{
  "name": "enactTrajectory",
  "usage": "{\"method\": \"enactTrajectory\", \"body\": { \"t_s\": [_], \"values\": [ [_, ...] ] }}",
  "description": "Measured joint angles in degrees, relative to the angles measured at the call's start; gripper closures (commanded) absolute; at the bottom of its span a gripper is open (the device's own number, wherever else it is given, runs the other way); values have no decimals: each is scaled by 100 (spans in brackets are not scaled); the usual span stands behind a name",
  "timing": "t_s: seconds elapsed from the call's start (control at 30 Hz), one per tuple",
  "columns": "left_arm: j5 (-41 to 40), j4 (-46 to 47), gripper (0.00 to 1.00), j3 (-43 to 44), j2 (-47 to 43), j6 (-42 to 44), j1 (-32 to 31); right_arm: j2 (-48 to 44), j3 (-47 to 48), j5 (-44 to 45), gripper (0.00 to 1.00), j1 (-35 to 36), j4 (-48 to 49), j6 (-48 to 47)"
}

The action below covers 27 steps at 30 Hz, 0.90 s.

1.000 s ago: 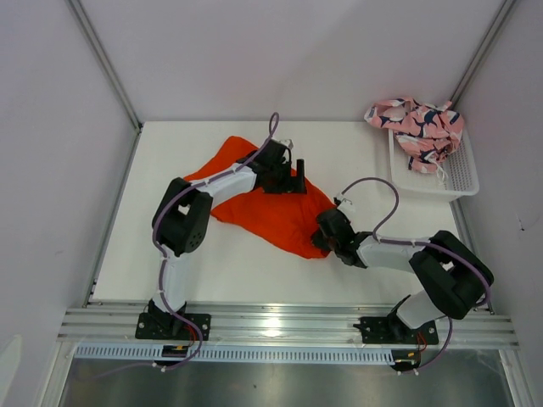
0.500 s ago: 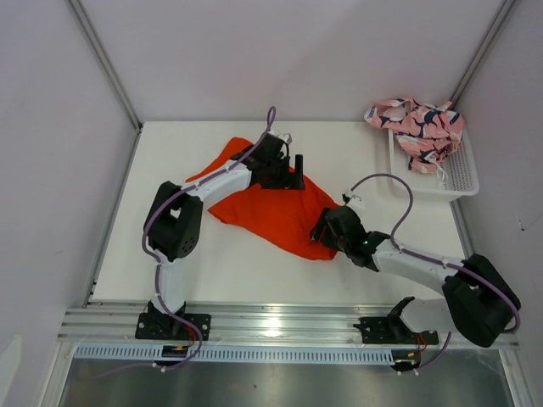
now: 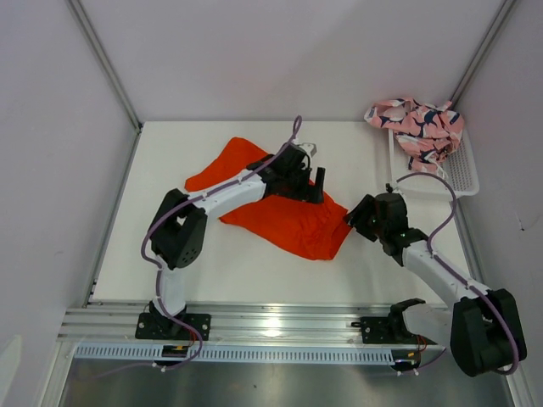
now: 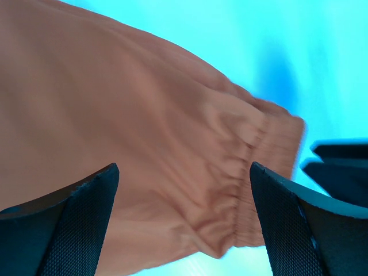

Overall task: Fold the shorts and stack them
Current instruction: Fold the shorts

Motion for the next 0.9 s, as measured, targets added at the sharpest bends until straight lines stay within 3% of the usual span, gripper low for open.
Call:
{"method": "enactTrajectory", "body": {
  "t_s": [0.2, 0.4, 0.6, 0.83, 0.9],
  "values": [
    [-170, 223, 5, -417, -199, -15, -669, 181, -7, -1027, 33, -750, 483, -83],
    [-468, 577, 5, -1340, -396, -142, -1084, 872, 13, -1687, 34, -997, 1023, -85],
    [-610, 957, 8, -2492, -1001, -282, -1084, 1596, 162, -2103, 49, -1014, 1600, -142],
    [-748, 1169, 9, -2549, -1012, -264, -1193, 2022, 199, -2319, 60, -1014, 2162, -192],
    [-782, 1204, 8, -2549, -975, -264, -1231, 2092, 199, -2356, 68, -1014, 2277, -201]
  ]
}}
